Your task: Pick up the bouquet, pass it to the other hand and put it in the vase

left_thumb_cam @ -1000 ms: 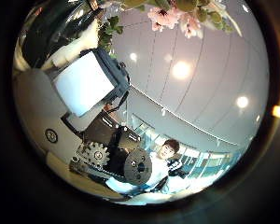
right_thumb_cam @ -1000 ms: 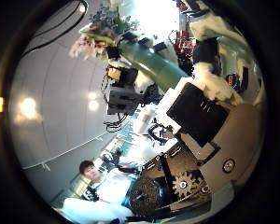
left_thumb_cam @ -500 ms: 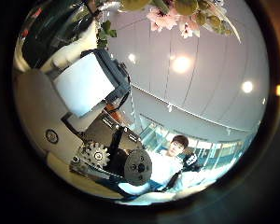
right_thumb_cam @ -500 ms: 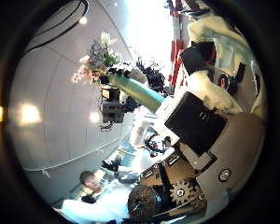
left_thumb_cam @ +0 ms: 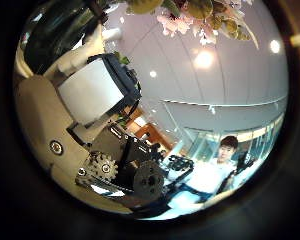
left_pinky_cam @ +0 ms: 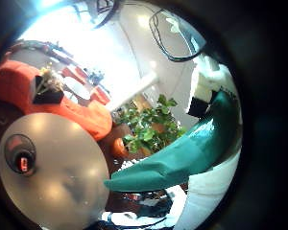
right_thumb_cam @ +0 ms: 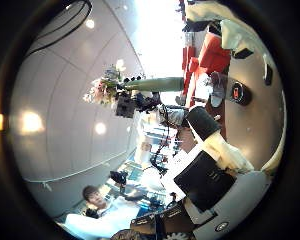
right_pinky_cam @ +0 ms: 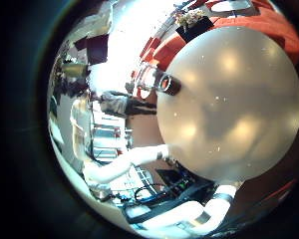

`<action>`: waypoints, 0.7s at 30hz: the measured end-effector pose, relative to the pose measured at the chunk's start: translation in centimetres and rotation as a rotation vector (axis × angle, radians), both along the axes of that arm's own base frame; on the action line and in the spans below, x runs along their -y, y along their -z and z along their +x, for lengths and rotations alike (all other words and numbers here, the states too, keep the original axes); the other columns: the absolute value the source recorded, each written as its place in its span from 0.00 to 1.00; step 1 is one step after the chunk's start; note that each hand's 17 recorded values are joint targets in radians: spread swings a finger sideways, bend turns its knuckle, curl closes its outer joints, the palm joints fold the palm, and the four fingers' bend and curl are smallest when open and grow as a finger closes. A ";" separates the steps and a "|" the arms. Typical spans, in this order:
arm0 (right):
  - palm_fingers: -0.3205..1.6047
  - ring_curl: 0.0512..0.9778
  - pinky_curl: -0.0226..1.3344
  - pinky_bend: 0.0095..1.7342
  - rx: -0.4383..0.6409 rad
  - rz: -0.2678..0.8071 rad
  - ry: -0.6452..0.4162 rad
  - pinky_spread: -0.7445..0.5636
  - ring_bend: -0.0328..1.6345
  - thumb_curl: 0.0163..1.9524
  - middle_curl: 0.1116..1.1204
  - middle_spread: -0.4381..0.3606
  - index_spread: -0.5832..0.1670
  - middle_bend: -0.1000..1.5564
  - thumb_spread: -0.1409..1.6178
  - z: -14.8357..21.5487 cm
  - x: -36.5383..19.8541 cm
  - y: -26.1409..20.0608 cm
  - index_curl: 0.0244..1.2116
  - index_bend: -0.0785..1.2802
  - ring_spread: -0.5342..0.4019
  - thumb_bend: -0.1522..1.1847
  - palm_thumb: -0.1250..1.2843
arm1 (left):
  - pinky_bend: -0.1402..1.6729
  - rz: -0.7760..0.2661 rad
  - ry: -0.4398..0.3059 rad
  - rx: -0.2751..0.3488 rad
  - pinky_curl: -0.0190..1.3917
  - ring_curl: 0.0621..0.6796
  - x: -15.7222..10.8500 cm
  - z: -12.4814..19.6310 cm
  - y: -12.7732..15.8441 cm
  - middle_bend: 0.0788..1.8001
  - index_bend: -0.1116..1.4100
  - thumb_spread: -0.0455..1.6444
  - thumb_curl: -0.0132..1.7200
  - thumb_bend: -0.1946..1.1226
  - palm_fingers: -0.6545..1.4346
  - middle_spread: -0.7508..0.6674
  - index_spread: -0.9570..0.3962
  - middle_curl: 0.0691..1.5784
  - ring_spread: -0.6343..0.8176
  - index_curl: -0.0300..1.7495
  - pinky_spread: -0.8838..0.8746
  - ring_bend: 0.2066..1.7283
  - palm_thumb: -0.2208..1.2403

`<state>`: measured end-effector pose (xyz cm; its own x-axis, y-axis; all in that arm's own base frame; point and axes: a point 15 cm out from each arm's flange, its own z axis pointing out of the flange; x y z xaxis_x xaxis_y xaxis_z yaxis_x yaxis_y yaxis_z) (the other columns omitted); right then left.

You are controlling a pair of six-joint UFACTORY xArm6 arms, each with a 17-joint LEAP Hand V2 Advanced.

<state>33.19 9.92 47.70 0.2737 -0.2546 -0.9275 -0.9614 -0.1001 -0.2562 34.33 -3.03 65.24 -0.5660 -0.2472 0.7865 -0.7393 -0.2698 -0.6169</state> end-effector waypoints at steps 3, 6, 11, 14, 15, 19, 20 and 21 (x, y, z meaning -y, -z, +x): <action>0.31 0.49 0.55 0.43 0.007 -0.001 0.002 0.57 0.66 0.37 0.45 0.45 0.27 0.53 0.66 0.1 0.1 0.0 0.53 0.39 0.40 0.10 0.64 | 0.77 0.051 -0.076 0.022 0.51 0.76 -1.4 0.5 0.4 0.68 0.53 0.68 0.52 0.24 0.85 0.22 0.17 0.52 0.17 0.66 0.19 0.84 0.85; 0.31 0.47 0.54 0.42 0.019 -0.011 0.017 0.64 0.65 0.35 0.43 0.46 0.27 0.51 0.66 0.4 0.0 0.0 0.51 0.38 0.41 0.10 0.64 | 0.77 0.096 -0.116 0.008 0.51 0.76 -2.2 1.0 1.7 0.68 0.52 0.68 0.52 0.23 0.85 0.22 0.16 0.52 0.17 0.67 0.19 0.84 0.85; 0.28 0.44 0.52 0.40 0.013 -0.024 0.030 0.74 0.61 0.34 0.40 0.48 0.27 0.48 0.67 0.9 -0.7 1.0 0.47 0.35 0.45 0.10 0.64 | 0.77 0.165 -0.178 -0.004 0.51 0.76 -3.7 2.2 3.1 0.68 0.50 0.69 0.54 0.23 0.85 0.22 0.15 0.51 0.17 0.69 0.19 0.84 0.85; 0.24 0.41 0.50 0.40 0.006 -0.031 0.036 0.81 0.56 0.33 0.37 0.50 0.28 0.45 0.66 0.8 -0.9 1.7 0.45 0.32 0.50 0.09 0.63 | 0.77 0.199 -0.198 -0.025 0.52 0.76 -4.3 2.6 4.3 0.68 0.49 0.69 0.54 0.22 0.85 0.22 0.15 0.51 0.17 0.70 0.19 0.84 0.85; 0.23 0.39 0.50 0.40 -0.004 -0.028 0.037 0.82 0.54 0.32 0.36 0.50 0.29 0.44 0.66 0.8 -1.0 2.1 0.44 0.31 0.52 0.09 0.63 | 0.77 0.210 -0.207 -0.027 0.52 0.76 -4.6 2.8 4.7 0.68 0.49 0.69 0.54 0.22 0.85 0.22 0.15 0.51 0.17 0.70 0.19 0.84 0.85; 0.23 0.35 0.46 0.38 -0.023 -0.018 0.033 0.87 0.50 0.31 0.33 0.53 0.30 0.40 0.66 0.7 -1.3 2.8 0.40 0.27 0.57 0.10 0.63 | 0.76 0.219 -0.230 -0.036 0.52 0.75 -5.5 3.7 5.6 0.68 0.48 0.69 0.55 0.22 0.85 0.22 0.14 0.51 0.17 0.71 0.19 0.84 0.85; 0.23 0.34 0.46 0.38 -0.023 -0.019 0.033 0.88 0.49 0.31 0.32 0.53 0.31 0.39 0.66 0.7 -1.3 2.9 0.39 0.26 0.58 0.10 0.63 | 0.76 0.219 -0.231 -0.040 0.52 0.75 -5.6 4.0 5.8 0.68 0.48 0.69 0.55 0.21 0.85 0.22 0.14 0.51 0.17 0.71 0.19 0.84 0.85; 0.23 0.33 0.45 0.38 -0.023 -0.019 0.033 0.88 0.48 0.31 0.31 0.53 0.31 0.38 0.66 0.7 -1.3 2.9 0.39 0.26 0.59 0.10 0.63 | 0.76 0.219 -0.228 -0.044 0.52 0.75 -5.6 4.2 6.1 0.68 0.48 0.69 0.56 0.21 0.85 0.22 0.14 0.51 0.17 0.72 0.19 0.84 0.85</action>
